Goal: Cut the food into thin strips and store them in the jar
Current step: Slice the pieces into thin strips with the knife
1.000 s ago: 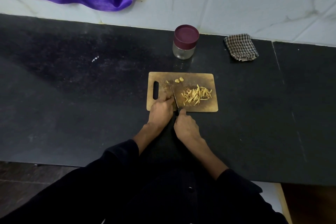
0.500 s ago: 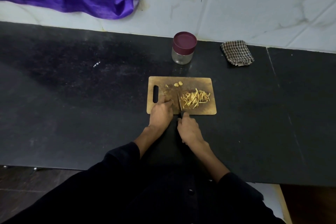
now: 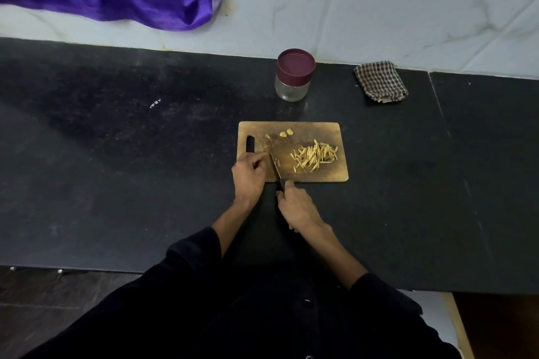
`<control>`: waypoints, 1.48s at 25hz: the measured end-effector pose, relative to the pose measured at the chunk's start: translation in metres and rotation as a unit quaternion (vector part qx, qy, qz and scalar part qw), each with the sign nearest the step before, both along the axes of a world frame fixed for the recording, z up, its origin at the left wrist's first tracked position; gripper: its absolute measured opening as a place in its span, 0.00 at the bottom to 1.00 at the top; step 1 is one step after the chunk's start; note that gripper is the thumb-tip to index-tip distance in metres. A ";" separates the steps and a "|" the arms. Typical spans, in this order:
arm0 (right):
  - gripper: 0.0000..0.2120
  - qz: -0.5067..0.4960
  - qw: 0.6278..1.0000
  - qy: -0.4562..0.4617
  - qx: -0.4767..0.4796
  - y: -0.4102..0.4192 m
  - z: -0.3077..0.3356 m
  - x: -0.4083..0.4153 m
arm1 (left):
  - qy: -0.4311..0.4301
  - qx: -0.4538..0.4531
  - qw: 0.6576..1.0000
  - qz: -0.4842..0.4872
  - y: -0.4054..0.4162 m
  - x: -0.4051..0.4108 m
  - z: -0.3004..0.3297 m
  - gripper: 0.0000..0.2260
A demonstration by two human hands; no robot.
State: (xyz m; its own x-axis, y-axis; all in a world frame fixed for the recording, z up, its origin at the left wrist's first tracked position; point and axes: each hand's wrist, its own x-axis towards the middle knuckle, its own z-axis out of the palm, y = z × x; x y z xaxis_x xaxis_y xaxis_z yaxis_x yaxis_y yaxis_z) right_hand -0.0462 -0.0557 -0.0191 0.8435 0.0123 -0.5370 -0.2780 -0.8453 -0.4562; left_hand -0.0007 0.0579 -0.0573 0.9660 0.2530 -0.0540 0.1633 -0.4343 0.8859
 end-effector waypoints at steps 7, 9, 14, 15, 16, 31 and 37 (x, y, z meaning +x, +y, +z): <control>0.12 -0.066 0.997 -0.027 -0.022 -0.038 0.006 0.009 | 0.002 0.034 0.999 -0.021 0.000 0.003 0.001 0.12; 0.11 -0.070 0.995 -0.061 -0.027 -0.045 0.009 0.010 | 0.000 0.049 0.998 -0.039 -0.001 0.006 0.005 0.11; 0.11 -0.078 0.988 -0.125 -0.044 -0.061 0.020 0.010 | -0.082 0.127 0.974 -0.166 -0.017 0.012 0.023 0.16; 0.11 -0.079 0.988 -0.129 -0.040 -0.062 0.021 0.009 | -0.092 0.155 0.965 -0.191 -0.021 0.013 0.025 0.17; 0.10 -0.077 0.987 -0.132 -0.038 -0.064 0.022 0.007 | -0.105 0.192 0.952 -0.213 -0.025 0.015 0.026 0.18; 0.08 -0.105 0.985 -0.134 0.011 -0.077 0.017 0.002 | 0.011 0.199 0.968 -0.149 -0.020 0.078 0.019 0.10; 0.08 -0.115 0.984 -0.138 0.019 -0.078 0.016 0.009 | 0.010 0.243 0.958 -0.155 -0.023 0.083 0.017 0.07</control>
State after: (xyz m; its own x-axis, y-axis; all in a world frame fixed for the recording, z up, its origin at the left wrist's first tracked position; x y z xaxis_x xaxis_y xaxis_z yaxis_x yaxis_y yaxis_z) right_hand -0.0370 -0.1341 -0.0036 0.9402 -0.1799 -0.2891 -0.3202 -0.7558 -0.5711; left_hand 0.0824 0.0344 -0.0404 0.9987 -0.0456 -0.0221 -0.0251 -0.8247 0.5650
